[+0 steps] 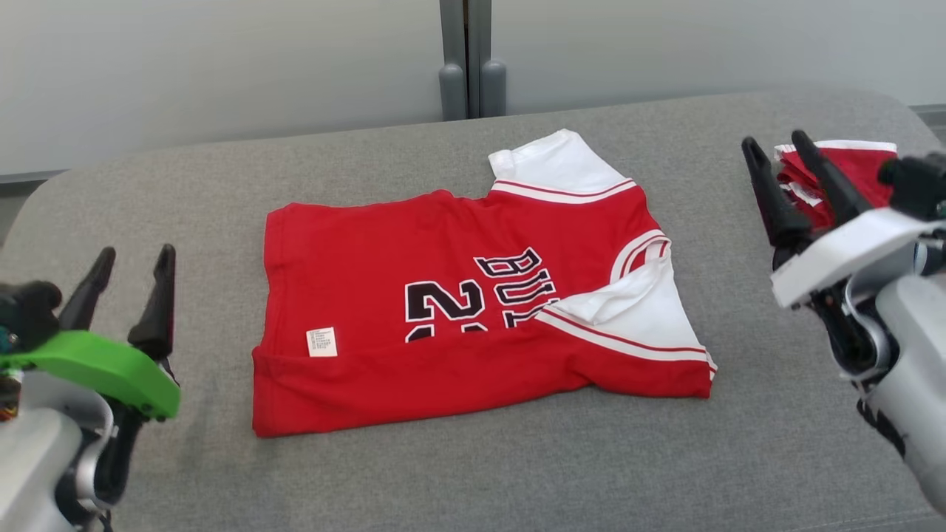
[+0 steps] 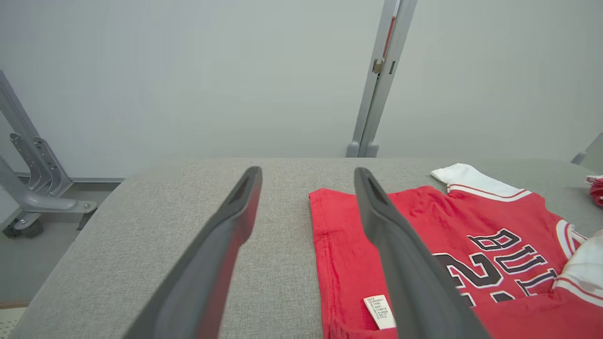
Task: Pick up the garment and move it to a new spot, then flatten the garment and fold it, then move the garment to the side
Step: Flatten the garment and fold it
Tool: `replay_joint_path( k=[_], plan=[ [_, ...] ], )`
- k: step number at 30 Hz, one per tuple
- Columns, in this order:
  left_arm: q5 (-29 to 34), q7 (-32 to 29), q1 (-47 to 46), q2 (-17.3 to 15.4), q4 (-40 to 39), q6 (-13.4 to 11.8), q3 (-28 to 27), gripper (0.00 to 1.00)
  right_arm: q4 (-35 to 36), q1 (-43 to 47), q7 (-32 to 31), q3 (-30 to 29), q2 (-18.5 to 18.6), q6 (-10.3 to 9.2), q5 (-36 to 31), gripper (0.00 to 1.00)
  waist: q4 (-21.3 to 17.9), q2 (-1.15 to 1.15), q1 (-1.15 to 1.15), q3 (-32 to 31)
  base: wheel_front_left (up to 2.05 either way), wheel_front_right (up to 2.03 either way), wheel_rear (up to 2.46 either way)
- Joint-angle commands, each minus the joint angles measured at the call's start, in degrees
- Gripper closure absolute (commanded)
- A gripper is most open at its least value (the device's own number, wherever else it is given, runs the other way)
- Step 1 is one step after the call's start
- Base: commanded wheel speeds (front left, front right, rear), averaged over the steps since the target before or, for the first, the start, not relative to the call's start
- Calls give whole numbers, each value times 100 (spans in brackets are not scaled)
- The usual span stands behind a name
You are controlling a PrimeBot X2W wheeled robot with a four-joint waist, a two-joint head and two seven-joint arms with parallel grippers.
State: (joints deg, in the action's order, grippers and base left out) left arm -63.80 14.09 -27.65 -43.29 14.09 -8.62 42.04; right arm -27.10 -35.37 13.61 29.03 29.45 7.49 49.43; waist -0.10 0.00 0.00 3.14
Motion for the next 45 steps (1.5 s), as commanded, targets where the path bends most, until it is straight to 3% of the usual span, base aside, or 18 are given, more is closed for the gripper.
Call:
replay_joint_path(
  k=[1, 7, 13, 21, 27, 37, 38, 39, 40, 41, 42, 45],
  plan=[
    [232, 74, 301, 104, -167, -125, -72, 0, 23, 374, 90, -213, -154, 0, -193, 0, 40, 0, 0, -96, 0, 0, 0],
    [1132, 106, 1475, 683, -624, -600, -616, 0, -104, 1575, 156, -1126, -750, 0, -1302, 0, 89, 0, 0, -95, 0, 0, 0],
    [1413, -84, 1802, 1035, -79, -697, -362, 0, -658, 1978, 113, -1382, -1287, 0, -1888, 0, 120, 0, 0, -8, 0, 0, 0],
    [1214, -1033, 1274, 1459, 890, -329, 70, 0, -1790, 1613, -747, -1363, -1653, 0, -2189, 0, 178, 0, 0, 6, 0, 0, 0],
    [1126, -1384, 955, 1750, 1596, -21, 243, 0, -2478, 1473, -1324, -1480, -1919, -4, -2177, 0, 205, 0, 0, -6, 0, 0, 0],
    [990, -1524, 511, 2016, 2406, 373, 270, 0, -2587, 1352, -1461, -1246, -2086, 1, -2022, 0, 142, 0, 0, 76, 0, 0, 0],
    [958, -1598, 473, 2044, 2498, 451, 292, 9, -2586, 1331, -1468, -1208, -2093, 1, -2009, 4, 132, 0, 0, 81, 0, 0, 0],
    [935, -1650, 450, 2060, 2571, 509, 314, 33, -2578, 1316, -1476, -1165, -2097, 2, -2003, 18, 122, 0, 0, 84, 0, 0, 0],
    [925, -1674, 427, 2076, 2650, 557, 326, 67, -2557, 1294, -1475, -1122, -2097, 2, -1985, 51, 108, 0, 0, 89, 0, 0, 0],
    [927, -1675, 412, 2091, 2705, 580, 327, 86, -2541, 1273, -1470, -1088, -2093, 2, -1962, 62, 97, 0, 0, 93, 0, 0, 0],
    [911, -1658, 395, 2104, 2766, 616, 319, 100, -2520, 1246, -1456, -1053, -2079, 2, -1944, 100, 86, 0, 0, 94, 0, 0, 0],
    [880, -1613, 366, 2065, 2845, 697, 297, 100, -2449, 1192, -1378, -1001, -1988, 0, -1872, 100, 63, 0, 0, 80, 0, 0, 0]
  ],
)
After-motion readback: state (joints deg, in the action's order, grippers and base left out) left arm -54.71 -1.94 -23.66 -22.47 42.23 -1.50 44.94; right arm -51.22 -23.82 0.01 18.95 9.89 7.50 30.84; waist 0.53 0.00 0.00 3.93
